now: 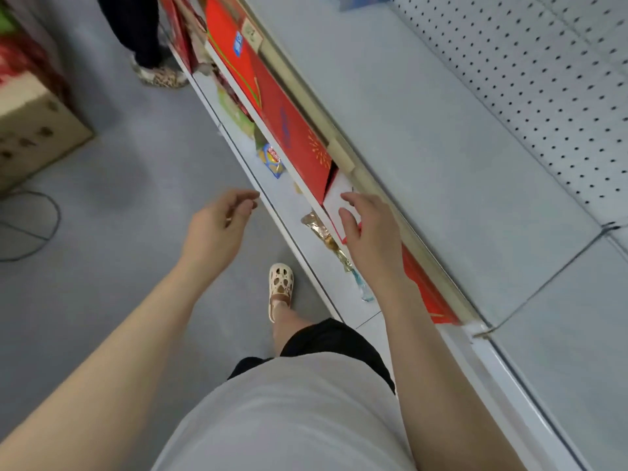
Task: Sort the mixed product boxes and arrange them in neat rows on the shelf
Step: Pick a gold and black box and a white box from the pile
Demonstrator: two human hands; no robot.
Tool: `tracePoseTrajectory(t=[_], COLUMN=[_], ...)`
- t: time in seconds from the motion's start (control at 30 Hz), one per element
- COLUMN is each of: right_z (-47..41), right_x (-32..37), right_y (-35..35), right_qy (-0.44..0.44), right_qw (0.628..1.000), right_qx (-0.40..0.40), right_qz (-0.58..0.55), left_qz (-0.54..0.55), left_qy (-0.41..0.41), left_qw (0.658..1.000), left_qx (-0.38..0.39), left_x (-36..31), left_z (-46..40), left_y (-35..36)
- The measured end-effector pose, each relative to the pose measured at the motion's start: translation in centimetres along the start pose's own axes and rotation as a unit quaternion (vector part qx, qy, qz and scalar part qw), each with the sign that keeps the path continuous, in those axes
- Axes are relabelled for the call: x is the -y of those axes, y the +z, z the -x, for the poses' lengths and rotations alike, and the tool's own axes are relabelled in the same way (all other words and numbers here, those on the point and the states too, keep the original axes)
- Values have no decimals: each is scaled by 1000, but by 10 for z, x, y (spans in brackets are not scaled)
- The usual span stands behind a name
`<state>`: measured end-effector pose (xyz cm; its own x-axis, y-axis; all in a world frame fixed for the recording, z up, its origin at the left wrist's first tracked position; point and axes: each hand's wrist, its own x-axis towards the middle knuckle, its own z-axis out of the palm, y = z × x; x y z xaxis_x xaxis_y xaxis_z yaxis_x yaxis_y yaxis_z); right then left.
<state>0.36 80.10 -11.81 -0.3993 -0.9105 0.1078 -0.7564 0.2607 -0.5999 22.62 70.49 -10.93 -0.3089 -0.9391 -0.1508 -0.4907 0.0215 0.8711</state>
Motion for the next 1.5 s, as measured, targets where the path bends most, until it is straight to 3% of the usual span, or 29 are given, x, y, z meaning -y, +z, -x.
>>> tracePoseTrajectory(t=[0.37, 0.67, 0.93, 1.17, 1.3, 1.5], right_z=[-248, -377, -497, -669, -728, -733], right_x=[26, 11, 30, 69, 68, 50], right_y=[28, 40, 56, 48, 53, 69], right_qy=[-13, 66, 130, 131, 173, 195], right_qw=[998, 995, 983, 971, 961, 960], right_qx=[-68, -66, -111, -167, -142, -31], right_qz=[-7, 26, 59, 109, 160, 197], left_qz=[-48, -57, -51, -146, -162, -330], left_qy=[46, 96, 201, 365, 442, 456], left_qw=[998, 994, 975, 916, 881, 809], left_qx=[-8, 24, 83, 79, 47, 168], left_x=[-51, -76, -97, -150, -177, -189], left_z=[-237, -407, -582, -734, -792, -826], left_y=[-44, -44, -60, -90, -81, -54])
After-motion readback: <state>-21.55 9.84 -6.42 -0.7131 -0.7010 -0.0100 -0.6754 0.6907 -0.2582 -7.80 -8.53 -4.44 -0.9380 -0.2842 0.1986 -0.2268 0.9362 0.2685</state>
